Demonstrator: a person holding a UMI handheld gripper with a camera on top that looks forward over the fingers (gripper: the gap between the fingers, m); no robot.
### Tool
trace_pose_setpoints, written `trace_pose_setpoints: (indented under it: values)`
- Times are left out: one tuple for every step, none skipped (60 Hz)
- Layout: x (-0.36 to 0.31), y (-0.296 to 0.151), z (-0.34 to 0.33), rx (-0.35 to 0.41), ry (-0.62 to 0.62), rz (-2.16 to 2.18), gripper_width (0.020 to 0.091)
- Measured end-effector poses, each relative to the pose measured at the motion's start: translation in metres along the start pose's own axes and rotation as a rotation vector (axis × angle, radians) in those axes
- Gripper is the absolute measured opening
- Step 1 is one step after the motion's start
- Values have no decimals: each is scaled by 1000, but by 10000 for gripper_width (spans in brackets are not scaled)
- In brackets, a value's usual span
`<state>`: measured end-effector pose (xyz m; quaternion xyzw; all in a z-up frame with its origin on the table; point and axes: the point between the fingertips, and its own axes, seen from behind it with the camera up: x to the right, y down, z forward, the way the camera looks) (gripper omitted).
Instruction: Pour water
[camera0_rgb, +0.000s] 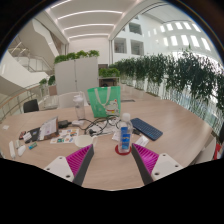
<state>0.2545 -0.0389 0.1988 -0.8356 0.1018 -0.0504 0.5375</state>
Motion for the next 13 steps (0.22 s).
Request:
trace_pose_setpoints:
  values:
    - [-6,-1,-10,4,-4,-5,833]
    - [-12,-2,-21,6,-7,-9,833]
    - [-18,-2,-30,8,-10,-13,834]
    - [-24,-3,-40,12,-13,-16,833]
    - [-28,-4,-46,15,-18,-18,833]
    - [-30,-5,-55,18,-23,-22,833]
    - [-37,-5,-64,22,-25,-27,834]
    - [-43,-5,-73,26,-27,-32,832]
    - [-48,-4,-82,29,-28,-35,832]
    - [-53,-4,-90,31,-29,-39,833]
    - [-57,-3,-98,33,-29,-40,834]
    - [-61,-2,-106,33,-28,-42,834]
    - [-66,-1,-114,32,-27,-43,833]
